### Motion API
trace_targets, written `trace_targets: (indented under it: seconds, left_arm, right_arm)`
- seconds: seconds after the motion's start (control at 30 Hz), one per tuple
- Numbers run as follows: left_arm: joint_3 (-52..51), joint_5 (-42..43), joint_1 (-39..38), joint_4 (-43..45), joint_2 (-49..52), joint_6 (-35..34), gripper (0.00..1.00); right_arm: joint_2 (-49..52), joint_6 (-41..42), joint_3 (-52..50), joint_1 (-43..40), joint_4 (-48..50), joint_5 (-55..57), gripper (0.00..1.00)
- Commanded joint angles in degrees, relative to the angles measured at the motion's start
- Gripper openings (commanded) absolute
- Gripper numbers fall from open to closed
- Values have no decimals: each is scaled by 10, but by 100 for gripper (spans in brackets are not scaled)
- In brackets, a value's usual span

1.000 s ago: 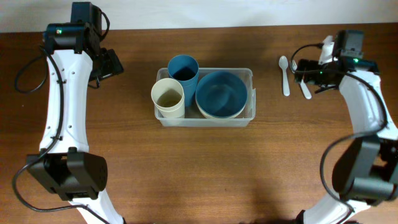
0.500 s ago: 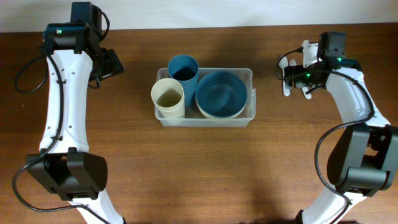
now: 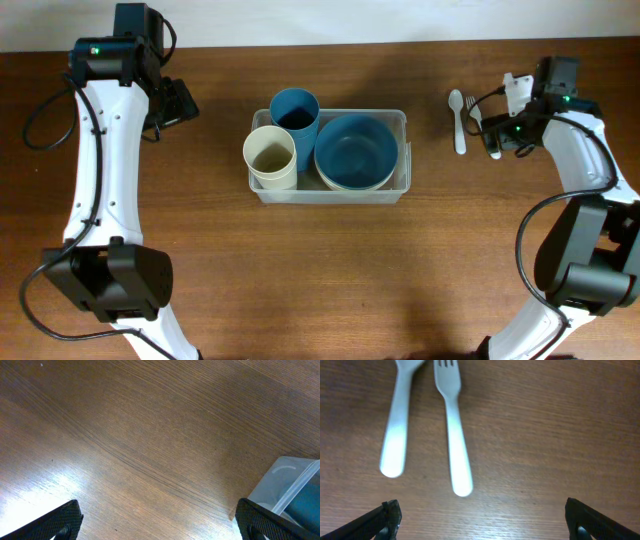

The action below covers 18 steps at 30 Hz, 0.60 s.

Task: Pack container
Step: 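Move the right gripper left over the white fork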

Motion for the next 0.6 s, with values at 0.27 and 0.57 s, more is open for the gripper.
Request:
trace_targets:
  seconds: [0.27, 0.57]
  left_arm:
    - [-2, -10, 4, 2, 5, -7, 100]
    - [-2, -10, 4, 2, 5, -7, 100]
  right_arm:
    - [40, -59, -2, -2, 14, -37, 99]
    - [57, -49, -2, -1, 53, -61, 99]
